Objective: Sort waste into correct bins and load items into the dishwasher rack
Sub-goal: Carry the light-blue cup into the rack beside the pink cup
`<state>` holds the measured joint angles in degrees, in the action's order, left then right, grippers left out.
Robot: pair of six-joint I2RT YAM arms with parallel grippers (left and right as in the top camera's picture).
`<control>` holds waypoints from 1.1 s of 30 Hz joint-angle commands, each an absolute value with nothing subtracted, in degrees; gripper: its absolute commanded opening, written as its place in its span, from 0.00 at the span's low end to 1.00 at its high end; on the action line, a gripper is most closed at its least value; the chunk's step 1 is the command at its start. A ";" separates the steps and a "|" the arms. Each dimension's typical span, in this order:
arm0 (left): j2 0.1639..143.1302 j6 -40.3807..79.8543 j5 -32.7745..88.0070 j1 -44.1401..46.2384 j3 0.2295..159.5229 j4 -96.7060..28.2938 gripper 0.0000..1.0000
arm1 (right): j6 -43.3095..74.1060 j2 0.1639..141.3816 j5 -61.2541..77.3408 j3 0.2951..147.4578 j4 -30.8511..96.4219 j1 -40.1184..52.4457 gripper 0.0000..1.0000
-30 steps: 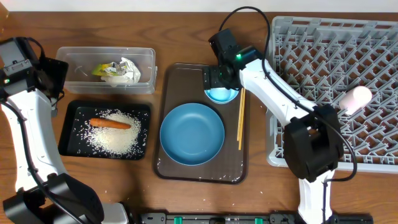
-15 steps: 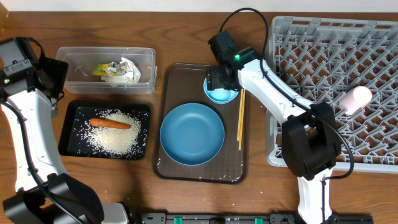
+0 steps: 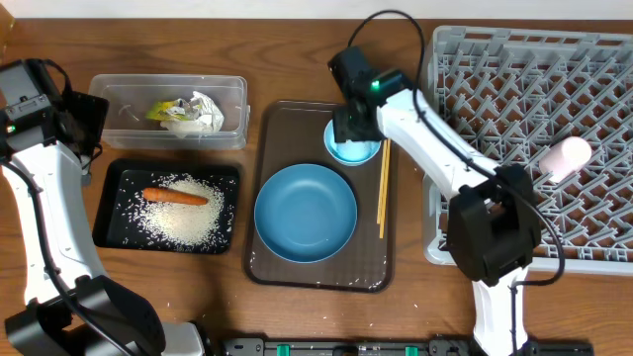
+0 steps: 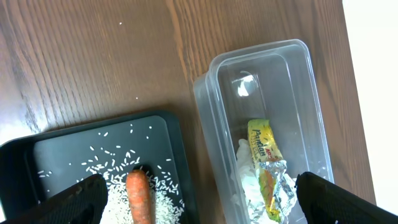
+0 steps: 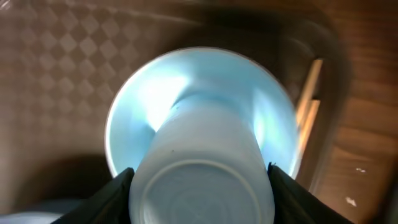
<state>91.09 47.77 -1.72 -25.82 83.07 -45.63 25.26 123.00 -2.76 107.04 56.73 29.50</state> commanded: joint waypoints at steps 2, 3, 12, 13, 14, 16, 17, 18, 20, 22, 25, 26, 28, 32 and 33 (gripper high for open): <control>90.96 47.22 -2.20 -26.06 83.70 -45.65 0.98 | 23.05 119.81 -3.05 118.63 61.76 26.15 0.53; 90.96 47.24 -2.20 -26.06 83.70 -45.65 0.98 | 22.31 119.28 -2.66 121.25 63.16 25.06 0.53; 90.96 47.24 -2.20 -26.06 83.70 -45.65 0.98 | 16.56 117.36 -3.03 139.55 74.11 7.53 0.50; 90.96 47.22 -2.20 -26.06 83.70 -45.65 0.98 | 16.32 117.36 -3.03 140.31 74.78 4.12 0.50; 90.96 47.24 -2.20 -26.06 83.70 -45.65 0.98 | 15.94 117.36 -3.03 140.51 75.02 1.08 0.50; 90.96 47.22 -2.20 -26.06 83.70 -45.65 0.98 | 15.59 117.38 -3.01 140.49 75.26 -4.03 0.51; 90.96 47.24 -2.20 -26.06 83.70 -45.65 0.98 | 15.62 117.51 -2.94 140.31 75.42 -6.98 0.51; 90.96 47.24 -2.20 -26.06 83.70 -45.65 0.98 | 15.59 117.67 -2.57 140.16 75.50 -9.63 0.51; 90.96 47.24 -2.20 -26.06 83.70 -45.65 0.98 | 15.55 117.91 -1.85 139.79 75.75 -14.17 0.51; 90.96 47.24 -2.20 -26.06 83.70 -45.65 0.99 | 15.05 118.34 -1.13 139.63 76.09 -18.06 0.51; 90.96 47.24 -2.20 -26.06 83.70 -45.65 0.98 | 14.44 119.55 -1.06 139.59 77.08 -22.50 0.53; 90.96 47.22 -2.20 -26.06 83.70 -45.65 0.98 | 14.17 119.92 -1.06 139.59 77.47 -23.22 0.53; 90.96 47.24 -2.20 -26.06 83.70 -45.65 0.98 | 14.00 120.97 -1.21 139.59 78.35 -24.69 0.54; 90.96 47.22 -2.20 -26.06 83.70 -45.65 0.98 | 13.02 123.42 -2.20 139.59 79.09 -26.72 0.56; 90.96 47.24 -2.20 -26.06 83.70 -45.65 0.98 | 13.02 123.92 -2.81 139.59 79.11 -27.05 0.56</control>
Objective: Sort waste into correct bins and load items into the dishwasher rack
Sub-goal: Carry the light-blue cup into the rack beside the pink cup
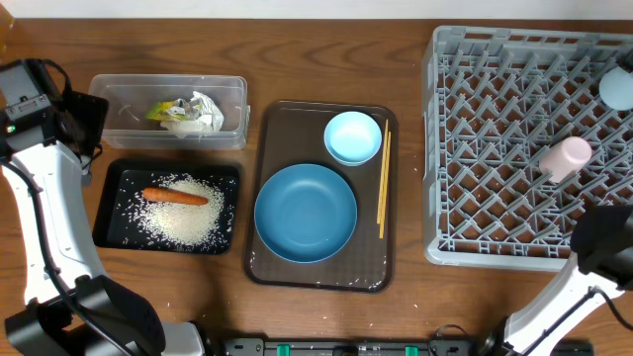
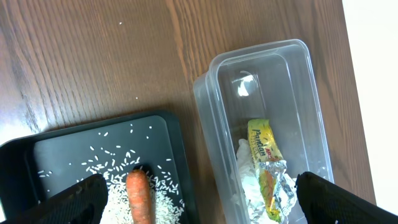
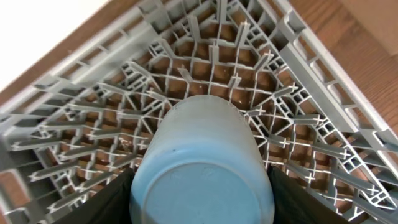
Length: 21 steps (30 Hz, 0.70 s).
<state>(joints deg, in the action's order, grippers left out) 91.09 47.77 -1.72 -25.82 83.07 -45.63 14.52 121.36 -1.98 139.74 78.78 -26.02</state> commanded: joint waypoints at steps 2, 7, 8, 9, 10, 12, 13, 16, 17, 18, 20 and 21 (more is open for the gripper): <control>90.96 47.22 -2.20 -26.06 83.70 -45.65 0.99 | 12.99 125.01 -3.75 139.59 79.20 -27.77 0.56; 90.96 47.22 -2.20 -26.06 83.70 -45.65 0.98 | 12.99 127.26 -4.29 139.55 80.58 -28.99 0.58; 90.96 47.24 -2.20 -26.06 83.70 -45.65 0.98 | 12.97 127.63 -4.27 139.55 80.86 -29.17 0.59; 90.96 47.22 -2.20 -26.06 83.70 -45.65 0.98 | 12.99 128.03 -4.29 139.48 81.14 -29.21 0.60; 90.96 47.22 -2.20 -26.06 83.70 -45.65 0.98 | 12.99 128.49 -4.27 139.48 81.54 -29.23 0.61; 90.96 47.22 -2.20 -26.06 83.70 -45.65 0.98 | 12.99 129.36 -4.27 139.48 82.00 -29.21 0.64; 90.96 47.24 -2.20 -26.06 83.70 -45.65 0.98 | 12.99 129.73 -4.27 139.48 82.24 -29.19 0.66; 90.96 47.24 -2.20 -26.06 83.70 -45.65 0.98 | 12.99 130.30 -4.27 139.48 82.83 -29.19 0.82; 90.96 47.22 -2.20 -26.06 83.70 -45.65 0.98 | 13.02 130.30 -4.21 139.48 82.96 -29.19 0.83; 90.96 47.22 -2.20 -26.06 83.70 -45.65 0.98 | 12.99 130.23 -4.08 139.48 82.98 -29.19 0.86; 90.96 47.22 -2.20 -26.06 83.70 -45.65 0.98 | 12.99 129.84 -4.08 139.50 83.05 -29.19 0.89; 90.96 47.22 -2.20 -26.06 83.70 -45.65 0.98 | 13.04 129.56 -3.95 139.50 83.20 -29.17 0.89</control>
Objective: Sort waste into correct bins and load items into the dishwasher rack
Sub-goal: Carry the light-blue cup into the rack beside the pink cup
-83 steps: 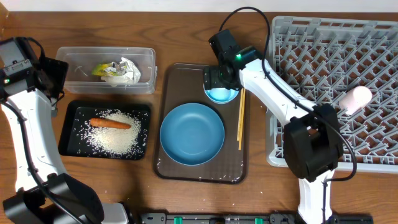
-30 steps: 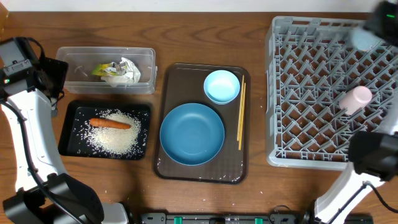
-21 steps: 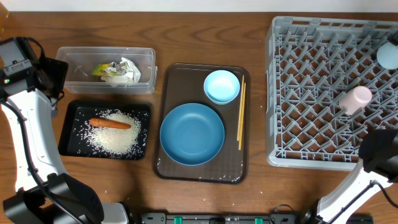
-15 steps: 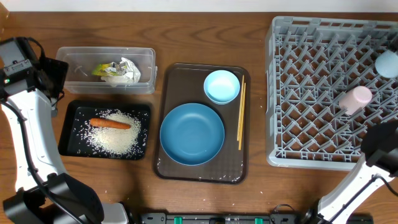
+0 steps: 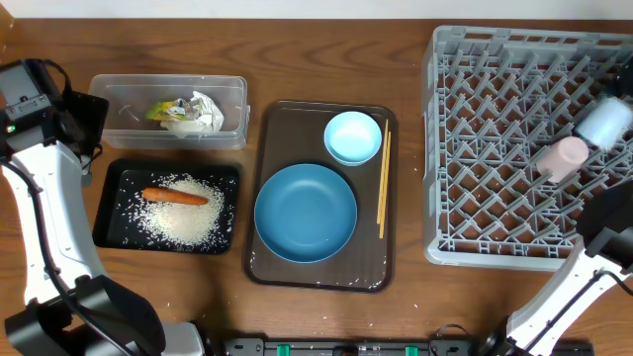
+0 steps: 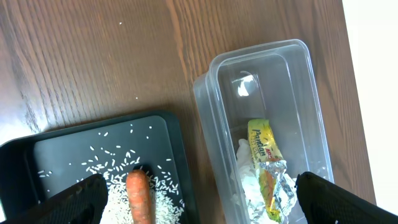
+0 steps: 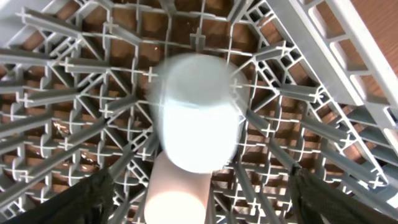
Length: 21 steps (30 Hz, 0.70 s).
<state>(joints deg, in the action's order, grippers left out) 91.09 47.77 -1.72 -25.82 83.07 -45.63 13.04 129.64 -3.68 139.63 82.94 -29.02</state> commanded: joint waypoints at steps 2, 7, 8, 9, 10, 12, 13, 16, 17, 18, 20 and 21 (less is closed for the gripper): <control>90.96 47.22 -2.20 -26.06 83.70 -45.65 0.98 | 13.04 128.60 -1.89 139.50 83.22 -29.17 0.88; 90.96 47.22 -2.20 -26.06 83.70 -45.65 0.98 | 13.04 123.76 3.95 139.55 81.95 -28.58 0.88; 90.96 47.22 -2.20 -26.06 83.70 -45.65 0.98 | 13.04 122.45 4.89 139.55 81.52 -28.23 0.88; 90.96 47.22 -2.20 -26.06 83.70 -45.65 0.98 | 13.04 121.25 5.54 139.55 81.19 -27.83 0.87; 90.96 47.22 -2.20 -26.06 83.70 -45.65 0.98 | 13.06 119.92 6.11 139.55 80.77 -27.24 0.86; 90.96 47.24 -2.20 -26.06 83.70 -45.65 0.98 | 13.21 117.43 6.72 139.55 80.36 -25.65 0.83; 90.96 47.24 -2.20 -26.06 83.70 -45.65 0.98 | 13.21 116.38 6.90 139.55 80.34 -24.73 0.82; 90.96 47.22 -2.20 -26.06 83.70 -45.65 0.99 | 13.19 113.69 8.64 139.55 80.34 -20.49 0.80; 90.96 47.24 -2.20 -26.06 83.70 -45.65 0.98 | 13.15 113.14 9.45 139.55 80.34 -18.85 0.80; 90.96 47.22 -2.20 -26.06 83.70 -45.65 0.99 | 13.17 112.71 10.39 139.55 80.34 -16.08 0.79; 90.96 47.24 -2.20 -26.06 83.70 -45.65 0.98 | 12.91 112.73 11.35 139.55 80.14 -11.53 0.78; 90.96 47.24 -2.20 -26.06 83.70 -45.65 0.98 | 12.40 112.99 11.40 139.55 79.99 -8.95 0.77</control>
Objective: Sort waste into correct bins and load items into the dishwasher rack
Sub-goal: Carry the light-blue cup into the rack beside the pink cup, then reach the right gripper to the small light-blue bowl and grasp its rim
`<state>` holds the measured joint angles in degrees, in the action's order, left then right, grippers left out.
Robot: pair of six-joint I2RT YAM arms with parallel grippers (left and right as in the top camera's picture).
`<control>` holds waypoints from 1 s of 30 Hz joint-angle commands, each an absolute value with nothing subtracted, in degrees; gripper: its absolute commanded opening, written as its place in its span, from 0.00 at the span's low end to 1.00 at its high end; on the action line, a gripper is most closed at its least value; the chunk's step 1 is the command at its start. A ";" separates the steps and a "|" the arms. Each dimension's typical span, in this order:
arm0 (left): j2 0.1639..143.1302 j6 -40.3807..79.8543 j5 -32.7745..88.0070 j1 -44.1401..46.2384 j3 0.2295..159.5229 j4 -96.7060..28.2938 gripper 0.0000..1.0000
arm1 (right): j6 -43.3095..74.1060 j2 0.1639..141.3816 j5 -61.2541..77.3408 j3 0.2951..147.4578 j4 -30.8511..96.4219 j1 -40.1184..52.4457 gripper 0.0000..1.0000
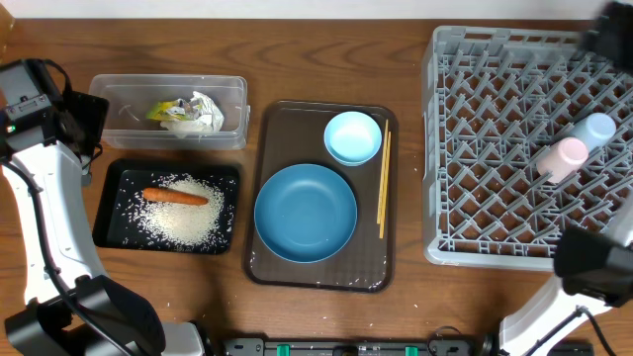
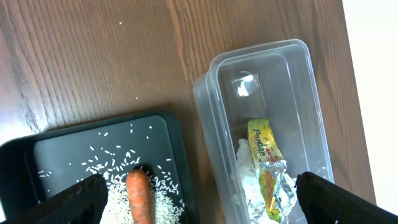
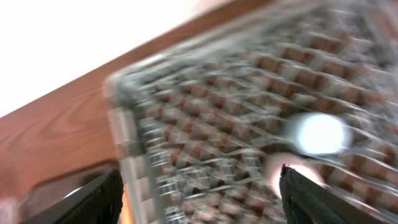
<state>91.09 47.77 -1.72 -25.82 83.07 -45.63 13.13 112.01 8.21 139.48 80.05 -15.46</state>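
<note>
A light blue cup (image 1: 596,129) lies in the grey dishwasher rack (image 1: 495,253) beside a pink cup (image 1: 561,158). In the blurred right wrist view the blue cup (image 3: 317,134) shows as a bright spot. My right gripper (image 3: 199,199) is open and empty, high over the rack's far side. A blue plate (image 1: 306,212), a small blue bowl (image 1: 353,137) and chopsticks (image 1: 383,186) rest on the brown tray (image 1: 259,269). My left gripper (image 2: 199,205) is open and empty above the carrot (image 2: 139,198) and the clear bin (image 2: 273,81).
The clear bin (image 1: 119,97) holds crumpled wrappers (image 1: 188,111). The black tray (image 1: 111,225) holds the carrot (image 1: 174,196) on spilled rice. The rack fills the table's right side, with the right arm's base (image 1: 593,269) below it.
My right gripper, open just above the blue cup in the rack, has drawn back and now sees the rack from farther off. The cup lies by the pink cup. The left arm is unchanged.
My right gripper was shut on the light blue cup above the small bowl on the brown tray. Then it held the cup over the rack's far right corner. Then it was open with the cup in the rack, and now it is away from it.
</note>
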 commanded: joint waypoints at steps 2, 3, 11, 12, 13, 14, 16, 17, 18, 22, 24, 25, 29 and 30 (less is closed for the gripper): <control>90.96 47.22 -2.20 -26.06 83.70 -45.65 0.98 | 10.98 113.80 11.38 139.52 79.66 -3.99 0.77; 90.96 47.22 -2.20 -26.06 83.70 -45.65 0.99 | 10.31 114.50 11.40 139.50 79.37 -1.30 0.77; 90.96 47.24 -2.20 -26.06 83.70 -45.65 0.98 | 6.92 123.20 8.08 139.48 75.72 16.75 0.77; 90.96 47.22 -2.20 -26.06 83.70 -45.65 0.98 | 8.32 124.64 6.87 139.48 75.16 18.31 0.77; 90.96 47.24 -2.20 -26.06 83.70 -45.65 0.98 | 9.39 126.37 6.17 139.48 74.28 19.94 0.77; 90.96 47.24 -2.20 -26.06 83.70 -45.65 0.98 | 9.43 127.90 6.22 139.48 73.34 21.32 0.77; 90.96 47.24 -2.20 -26.06 83.70 -45.65 0.98 | 10.13 131.55 6.17 139.48 71.16 24.16 0.76; 90.96 47.24 -2.20 -26.06 83.70 -45.65 0.98 | 10.83 133.12 6.00 139.48 70.24 25.28 0.76; 90.96 47.22 -2.20 -26.06 83.70 -45.65 0.98 | 11.49 134.74 5.76 139.50 69.38 26.44 0.76; 90.96 47.24 -2.20 -26.06 83.70 -45.65 0.98 | 14.11 139.59 4.40 139.50 67.88 29.89 0.73; 90.96 47.22 -2.20 -26.06 83.70 -45.65 0.99 | 15.84 141.18 2.85 139.48 68.18 31.05 0.70; 90.96 47.22 -2.20 -26.06 83.70 -45.65 0.98 | 16.86 141.91 2.59 139.50 68.38 31.62 0.68; 90.96 47.22 -2.20 -26.06 83.70 -45.65 0.99 | 20.58 143.59 2.04 139.48 70.26 33.47 0.61; 90.96 47.22 -2.20 -26.06 83.70 -45.65 0.98 | 21.76 143.81 1.28 139.35 70.94 33.95 0.60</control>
